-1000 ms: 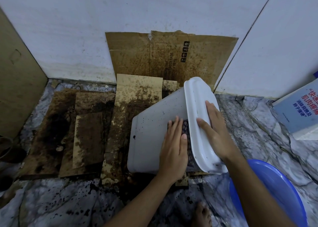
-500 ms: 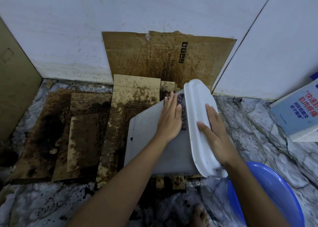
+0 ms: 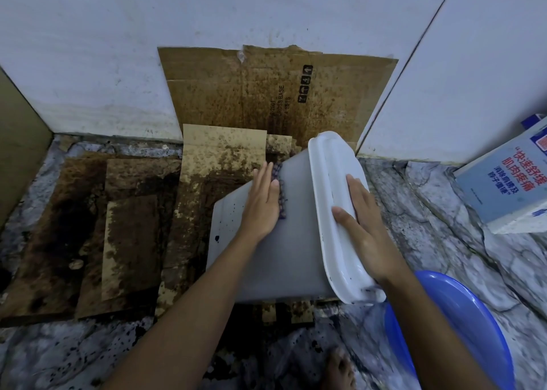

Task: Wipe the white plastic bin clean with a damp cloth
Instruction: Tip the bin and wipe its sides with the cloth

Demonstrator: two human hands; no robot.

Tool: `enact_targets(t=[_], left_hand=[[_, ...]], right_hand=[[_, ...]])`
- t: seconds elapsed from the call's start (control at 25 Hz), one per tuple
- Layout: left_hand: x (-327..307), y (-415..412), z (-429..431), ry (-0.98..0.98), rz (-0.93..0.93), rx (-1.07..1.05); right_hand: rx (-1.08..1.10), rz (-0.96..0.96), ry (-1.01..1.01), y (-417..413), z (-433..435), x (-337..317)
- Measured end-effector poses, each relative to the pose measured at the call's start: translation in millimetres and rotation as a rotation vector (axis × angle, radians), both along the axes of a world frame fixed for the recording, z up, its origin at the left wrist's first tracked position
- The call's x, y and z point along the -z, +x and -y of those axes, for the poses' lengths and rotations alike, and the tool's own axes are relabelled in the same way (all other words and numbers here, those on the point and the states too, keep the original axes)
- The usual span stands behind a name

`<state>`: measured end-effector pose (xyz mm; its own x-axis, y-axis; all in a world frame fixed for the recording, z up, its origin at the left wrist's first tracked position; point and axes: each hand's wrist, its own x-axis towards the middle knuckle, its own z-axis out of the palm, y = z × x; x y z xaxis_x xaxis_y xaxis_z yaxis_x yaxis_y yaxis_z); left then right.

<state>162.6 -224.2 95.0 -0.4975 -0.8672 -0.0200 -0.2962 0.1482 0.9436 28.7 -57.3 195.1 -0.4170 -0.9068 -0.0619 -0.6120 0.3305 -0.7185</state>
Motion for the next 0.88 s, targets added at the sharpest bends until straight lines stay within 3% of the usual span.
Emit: enact_targets(t=[0.44,0.64,0.88], left_hand=[[103.0,81.3,14.2,0.192,0.097,-0.19],[80.9,68.3,9.9,0.166,0.086,-0.154],[8.5,17.6,0.3,0.042,-0.04,0.016]], right_hand=[[-0.018,-0.023,-0.003,6.1,4.6,-0.2],[-0.012,-0.023,-0.003,5.7,3.6,-0.8],[-0.007,-0.019,0.008,6.1,3.1,-2.3]])
